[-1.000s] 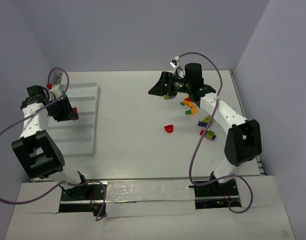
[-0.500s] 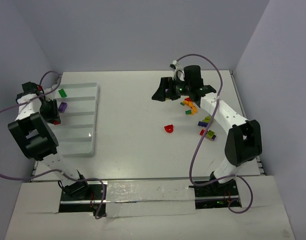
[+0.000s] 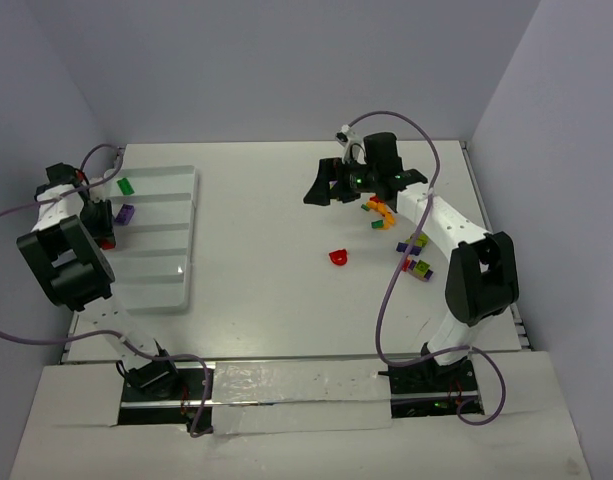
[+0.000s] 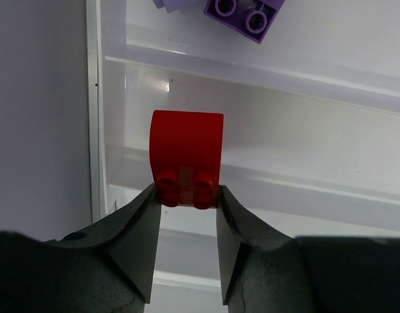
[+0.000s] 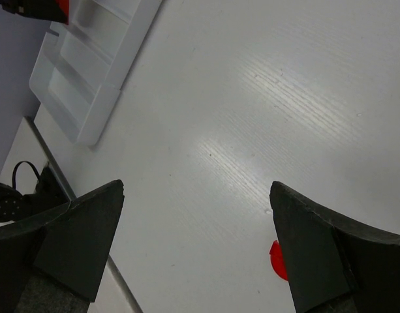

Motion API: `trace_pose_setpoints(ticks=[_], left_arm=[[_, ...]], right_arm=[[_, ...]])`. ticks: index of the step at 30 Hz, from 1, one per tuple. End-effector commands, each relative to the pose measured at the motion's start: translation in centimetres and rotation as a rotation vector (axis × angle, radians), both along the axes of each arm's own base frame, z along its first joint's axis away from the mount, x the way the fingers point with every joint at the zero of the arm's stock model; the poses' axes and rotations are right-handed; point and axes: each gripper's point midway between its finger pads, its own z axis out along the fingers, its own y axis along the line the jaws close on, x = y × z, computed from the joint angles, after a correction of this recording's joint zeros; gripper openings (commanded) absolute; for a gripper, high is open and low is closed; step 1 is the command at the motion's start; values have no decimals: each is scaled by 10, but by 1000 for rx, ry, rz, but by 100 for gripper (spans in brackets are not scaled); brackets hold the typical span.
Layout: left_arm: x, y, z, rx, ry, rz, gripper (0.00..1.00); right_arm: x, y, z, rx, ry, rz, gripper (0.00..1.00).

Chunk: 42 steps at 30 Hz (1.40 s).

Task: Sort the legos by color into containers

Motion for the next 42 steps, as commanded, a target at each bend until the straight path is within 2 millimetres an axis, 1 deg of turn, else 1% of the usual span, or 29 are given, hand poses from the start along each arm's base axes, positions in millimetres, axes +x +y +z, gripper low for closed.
trace_pose_setpoints(ticks=[1,3,5,7,15,18,21,22,24,26,29,31,32,34,35,36,37,38,40,41,42], left_arm=[[14,14,3,50,-40,-23,20],[12,19,-2,75,-20,-22,24],[12,20,-7,74,-10,-25,28],[12,19,-12,65,2,-27,30],[6,16,-13,56,16,-42,30],[5,16,-15,53,23,-42,40],[8,17,-13,51,15,-41,53],[10,16,-12,49,9,-40,56],[16,19,-4,55,-8,-35,59],[24,16,5,39,-29,-42,61],[41,14,30,43,-70,-61,62],[51,10,52,36,-111,-73,62],[60,2,72,30,-157,-91,62],[74,-23,97,22,-219,-142,62],[79,-35,106,25,-244,-170,62],[85,-58,123,32,-297,-226,62],[87,-72,134,35,-339,-255,63],[88,-87,142,30,-376,-287,63],[89,-132,149,-4,-420,-371,65],[88,-147,149,-15,-427,-396,65],[85,-156,148,-40,-431,-407,65]], right_arm=[[10,3,17,10,-58,13,100],[10,4,15,11,-51,17,100],[11,4,13,10,-48,18,100],[12,4,12,9,-44,18,100],[14,3,9,7,-36,15,100],[15,4,9,9,-34,17,100],[15,4,8,7,-35,16,100],[14,3,8,5,-35,15,100],[15,2,7,1,-36,8,100],[16,0,8,-4,-41,0,100],[16,-2,10,-14,-48,-15,100],[17,-5,10,-27,-53,-28,100],[16,-7,10,-39,-59,-28,100],[18,-15,6,-92,-86,-45,100],[18,-18,3,-110,-74,-60,100],[16,-24,-7,-163,-69,-46,98],[14,-32,-17,-223,-61,-42,96],[11,-41,-27,-290,-55,-32,95],[6,-60,-50,-424,-39,-6,93],[4,-66,-58,-466,-35,6,92],[1,-73,-67,-516,-25,18,91]])
